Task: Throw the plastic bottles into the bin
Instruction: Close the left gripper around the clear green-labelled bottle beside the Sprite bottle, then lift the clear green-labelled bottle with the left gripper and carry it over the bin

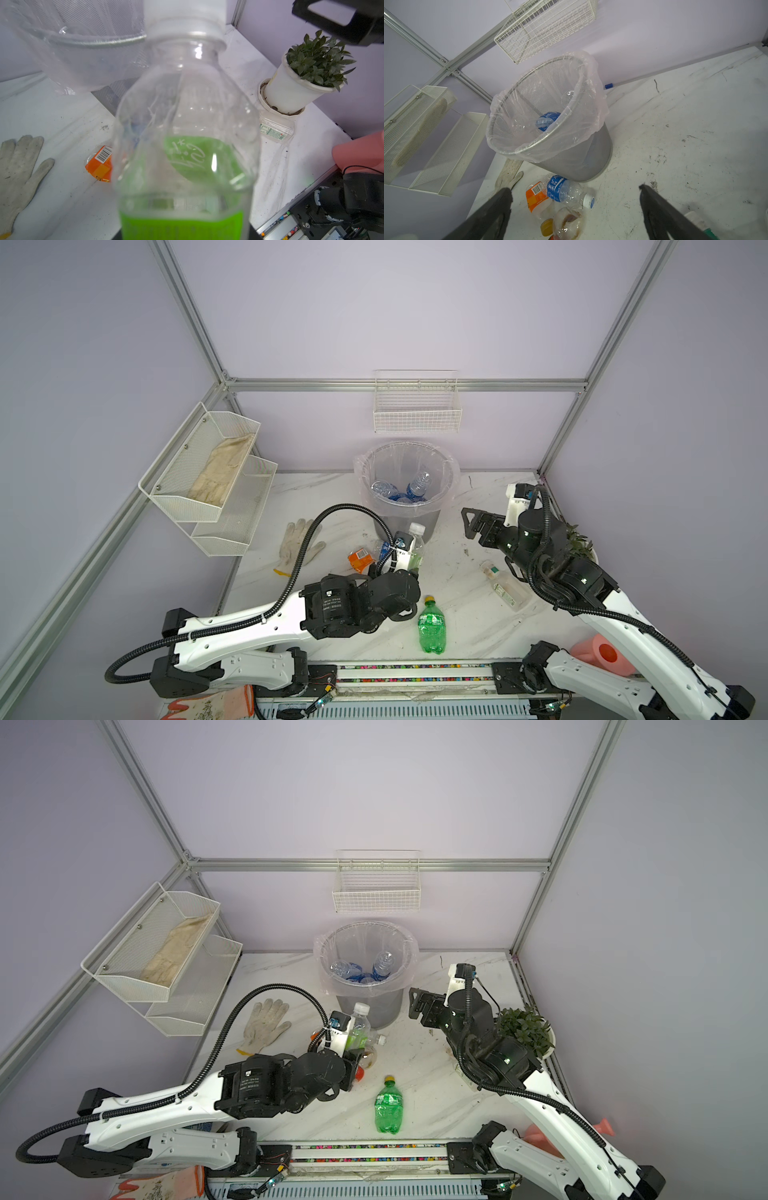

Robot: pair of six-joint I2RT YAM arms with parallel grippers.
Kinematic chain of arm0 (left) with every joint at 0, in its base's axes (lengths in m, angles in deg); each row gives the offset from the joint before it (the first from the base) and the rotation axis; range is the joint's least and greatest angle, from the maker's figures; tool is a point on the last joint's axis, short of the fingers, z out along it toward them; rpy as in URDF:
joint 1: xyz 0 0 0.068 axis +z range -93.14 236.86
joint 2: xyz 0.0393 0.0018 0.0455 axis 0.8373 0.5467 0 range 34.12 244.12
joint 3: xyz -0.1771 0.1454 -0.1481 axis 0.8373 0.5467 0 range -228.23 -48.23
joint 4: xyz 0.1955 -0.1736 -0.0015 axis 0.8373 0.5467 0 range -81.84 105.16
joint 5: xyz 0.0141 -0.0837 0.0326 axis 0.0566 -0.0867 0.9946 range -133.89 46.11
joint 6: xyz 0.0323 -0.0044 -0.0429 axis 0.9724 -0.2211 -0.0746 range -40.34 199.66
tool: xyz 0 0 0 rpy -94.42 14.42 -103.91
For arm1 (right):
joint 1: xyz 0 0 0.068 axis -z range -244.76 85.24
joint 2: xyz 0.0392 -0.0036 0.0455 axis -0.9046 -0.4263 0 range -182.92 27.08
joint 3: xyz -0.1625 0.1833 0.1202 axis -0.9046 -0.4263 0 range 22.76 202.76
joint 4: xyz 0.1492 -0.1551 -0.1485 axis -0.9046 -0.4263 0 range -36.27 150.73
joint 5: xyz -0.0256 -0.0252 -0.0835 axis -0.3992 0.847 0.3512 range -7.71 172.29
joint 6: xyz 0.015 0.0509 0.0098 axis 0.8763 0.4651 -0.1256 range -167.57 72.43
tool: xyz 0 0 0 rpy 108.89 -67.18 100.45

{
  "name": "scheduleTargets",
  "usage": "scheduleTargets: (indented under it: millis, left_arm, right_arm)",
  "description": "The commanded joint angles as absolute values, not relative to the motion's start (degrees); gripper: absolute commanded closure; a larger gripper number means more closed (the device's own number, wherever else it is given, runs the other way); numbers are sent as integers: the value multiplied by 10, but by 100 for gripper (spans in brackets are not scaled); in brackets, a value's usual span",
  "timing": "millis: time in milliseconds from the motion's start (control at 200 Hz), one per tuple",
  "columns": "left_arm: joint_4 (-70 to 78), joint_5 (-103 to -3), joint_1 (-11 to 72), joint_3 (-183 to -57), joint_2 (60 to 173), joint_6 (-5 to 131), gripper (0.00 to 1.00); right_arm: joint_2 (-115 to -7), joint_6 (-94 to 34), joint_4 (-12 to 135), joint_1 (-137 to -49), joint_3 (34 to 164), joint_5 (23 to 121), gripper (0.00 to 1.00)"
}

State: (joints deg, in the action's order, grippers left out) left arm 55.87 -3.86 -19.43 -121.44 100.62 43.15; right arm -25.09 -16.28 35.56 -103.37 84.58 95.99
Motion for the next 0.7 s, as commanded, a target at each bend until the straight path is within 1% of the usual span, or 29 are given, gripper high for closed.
scheduleTargets:
  millis: [0, 330, 695]
  left_arm:
    - [553, 10, -197, -1277, 987, 475, 60]
    - [544, 60, -197, -1323, 950, 539, 61]
    - [474, 75, -197, -1342, 915, 637, 61]
  right_arm:
    - [-237, -147, 350, -1033, 834, 954, 3]
    - [-231, -133, 345, -1033, 801, 938, 3]
    - [-246, -107, 357, -1033, 755, 911, 4]
